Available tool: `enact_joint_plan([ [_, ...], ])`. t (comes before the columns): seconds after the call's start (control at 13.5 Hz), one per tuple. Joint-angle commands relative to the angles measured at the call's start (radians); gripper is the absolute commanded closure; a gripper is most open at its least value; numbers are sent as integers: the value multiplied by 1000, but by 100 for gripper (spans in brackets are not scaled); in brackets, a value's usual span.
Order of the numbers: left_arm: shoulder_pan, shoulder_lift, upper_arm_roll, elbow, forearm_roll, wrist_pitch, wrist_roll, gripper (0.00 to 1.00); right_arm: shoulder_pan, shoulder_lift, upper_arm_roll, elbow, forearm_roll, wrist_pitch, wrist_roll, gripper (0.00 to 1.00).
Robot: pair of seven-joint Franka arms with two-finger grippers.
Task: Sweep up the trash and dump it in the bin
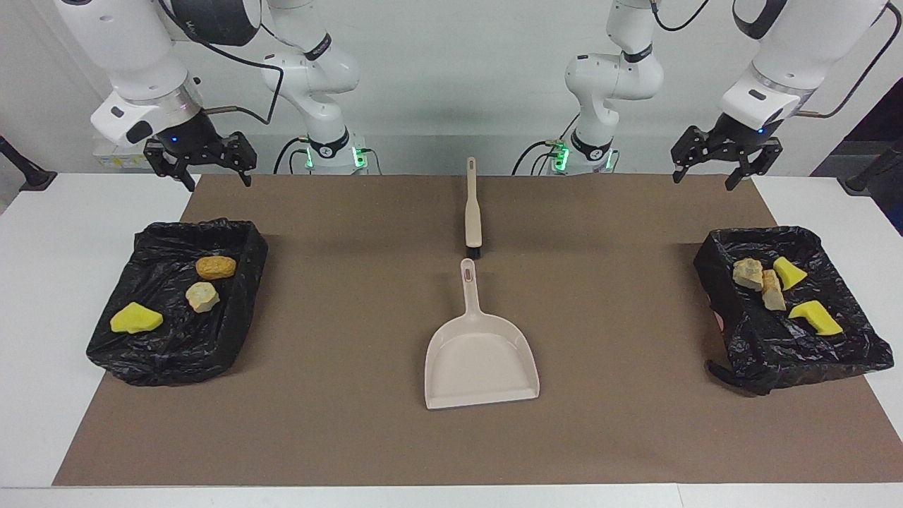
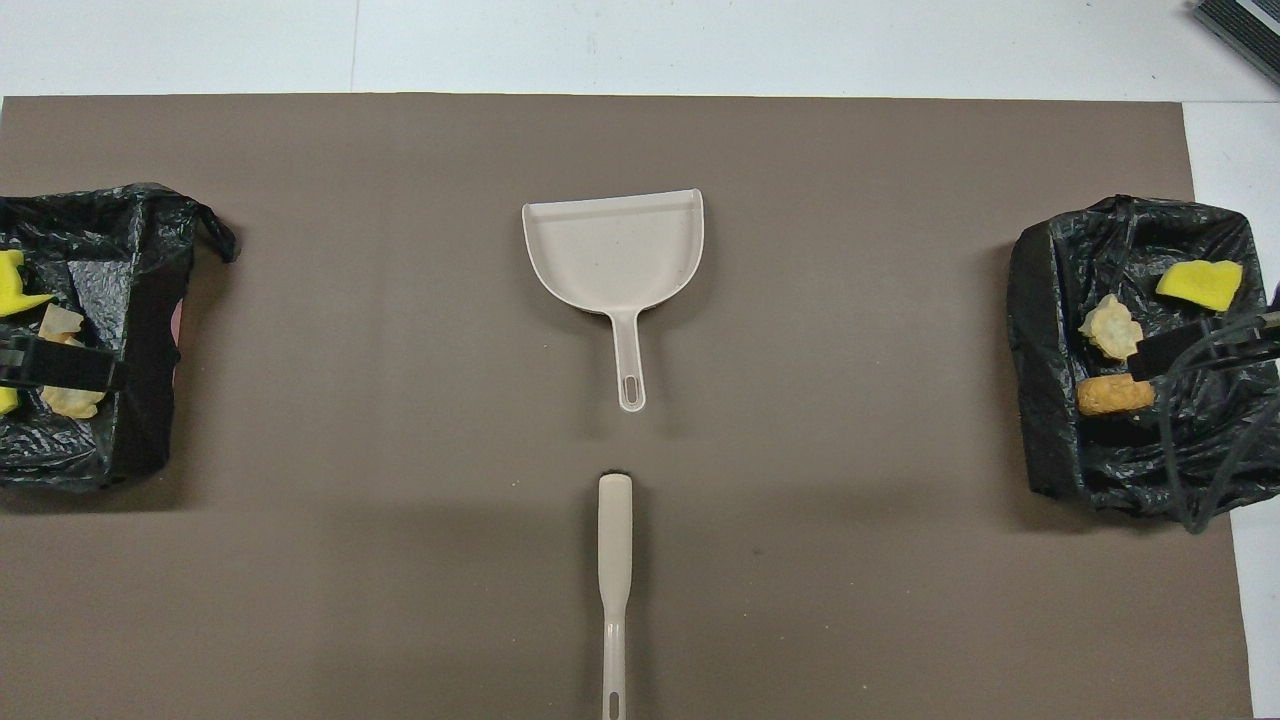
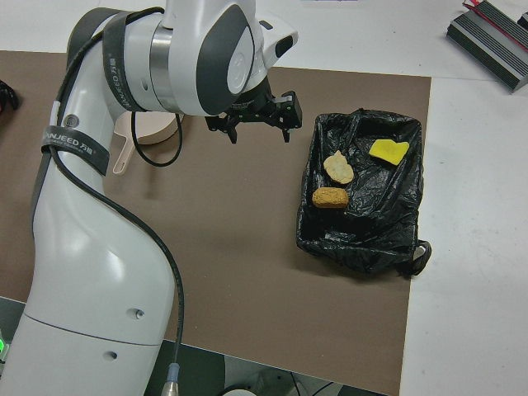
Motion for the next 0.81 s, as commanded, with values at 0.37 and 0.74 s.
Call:
enact_joint_plan([
  [0.37,91,-2,-98,66,12,-25,-93,0,-5,-5,2,6,7,-20,-9,0],
  [0.74,260,-11,-337,77,10,-51,-165,0,-5,-5,3,6,7,-20,-9,0],
])
